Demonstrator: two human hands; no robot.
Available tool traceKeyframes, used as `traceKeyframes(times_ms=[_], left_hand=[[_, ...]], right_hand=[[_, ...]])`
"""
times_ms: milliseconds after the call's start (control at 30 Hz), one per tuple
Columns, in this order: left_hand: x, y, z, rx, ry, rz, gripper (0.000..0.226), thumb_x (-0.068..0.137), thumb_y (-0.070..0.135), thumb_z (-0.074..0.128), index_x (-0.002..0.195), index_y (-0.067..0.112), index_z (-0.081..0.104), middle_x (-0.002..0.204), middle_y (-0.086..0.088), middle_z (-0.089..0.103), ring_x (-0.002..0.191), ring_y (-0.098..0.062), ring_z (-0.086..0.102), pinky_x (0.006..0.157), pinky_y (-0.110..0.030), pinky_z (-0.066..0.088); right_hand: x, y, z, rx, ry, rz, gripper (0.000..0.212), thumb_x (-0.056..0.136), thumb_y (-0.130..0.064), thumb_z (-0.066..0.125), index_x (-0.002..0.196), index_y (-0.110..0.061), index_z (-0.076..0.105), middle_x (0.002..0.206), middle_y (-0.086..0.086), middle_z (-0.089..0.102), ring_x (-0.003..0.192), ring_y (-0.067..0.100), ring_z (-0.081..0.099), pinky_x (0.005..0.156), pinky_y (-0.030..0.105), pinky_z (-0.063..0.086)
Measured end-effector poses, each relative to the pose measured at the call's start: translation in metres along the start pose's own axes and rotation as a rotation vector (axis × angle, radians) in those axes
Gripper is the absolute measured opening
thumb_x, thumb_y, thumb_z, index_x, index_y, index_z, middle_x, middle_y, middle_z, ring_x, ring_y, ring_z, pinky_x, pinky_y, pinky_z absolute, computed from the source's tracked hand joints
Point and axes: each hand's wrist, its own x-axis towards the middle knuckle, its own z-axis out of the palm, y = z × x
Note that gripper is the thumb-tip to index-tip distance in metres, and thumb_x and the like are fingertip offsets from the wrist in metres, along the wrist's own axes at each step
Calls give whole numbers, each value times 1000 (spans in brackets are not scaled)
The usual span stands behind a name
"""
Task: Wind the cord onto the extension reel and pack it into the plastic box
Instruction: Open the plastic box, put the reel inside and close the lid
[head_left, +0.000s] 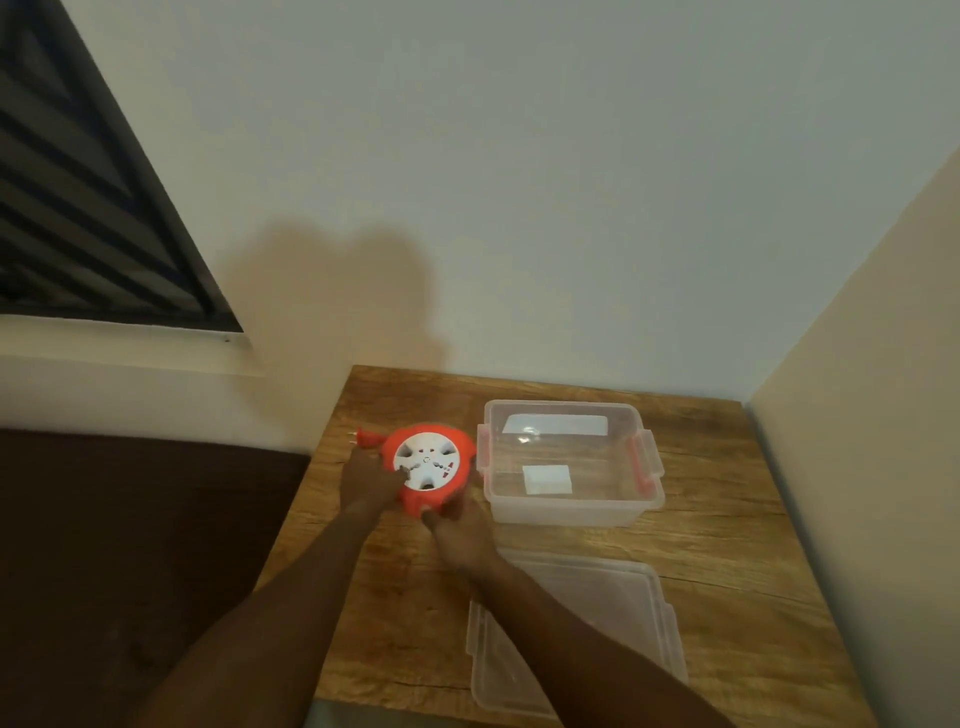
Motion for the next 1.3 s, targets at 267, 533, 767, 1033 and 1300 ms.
traceKeyframes(times_ms=[267,533,767,1033,1300], left_hand=[[29,-13,-14,-54,-163,22,67,80,3,84,141,7,56,128,-17,71,118,-37,67,99,-56,58],[33,-3,-49,-415,-88,75,66,79,-14,74,138,12,58,127,-8,70,123,-33,65,85,-43,63],[17,54,-56,-672,-95,290,123,82,-17,77,165,25,-3,126,-11,66,113,-21,70,85,-33,60],[-23,121,-4,-636,-450,176,56,91,-10,71,142,3,50,141,-29,60,114,-35,66,104,-56,55],[-63,126,75,-215,-480,76,16,85,-14,65,96,-4,72,67,-3,65,61,-17,63,58,-25,49]], right_hand=[[49,-28,22,-109,342,301,71,93,-33,68,152,-20,31,146,7,50,130,29,52,106,40,45],[67,-45,31,2,283,208,49,85,-17,75,128,-17,53,122,6,66,104,21,64,78,33,60],[73,-109,-7,18,337,-206,73,84,-21,78,141,-26,33,132,0,53,117,20,57,91,41,58],[39,-88,-147,230,359,-40,57,94,-23,68,142,-31,36,126,9,60,102,30,67,70,52,62],[13,-48,-223,83,335,157,49,98,-21,62,141,-20,38,116,12,65,89,30,69,63,45,61]])
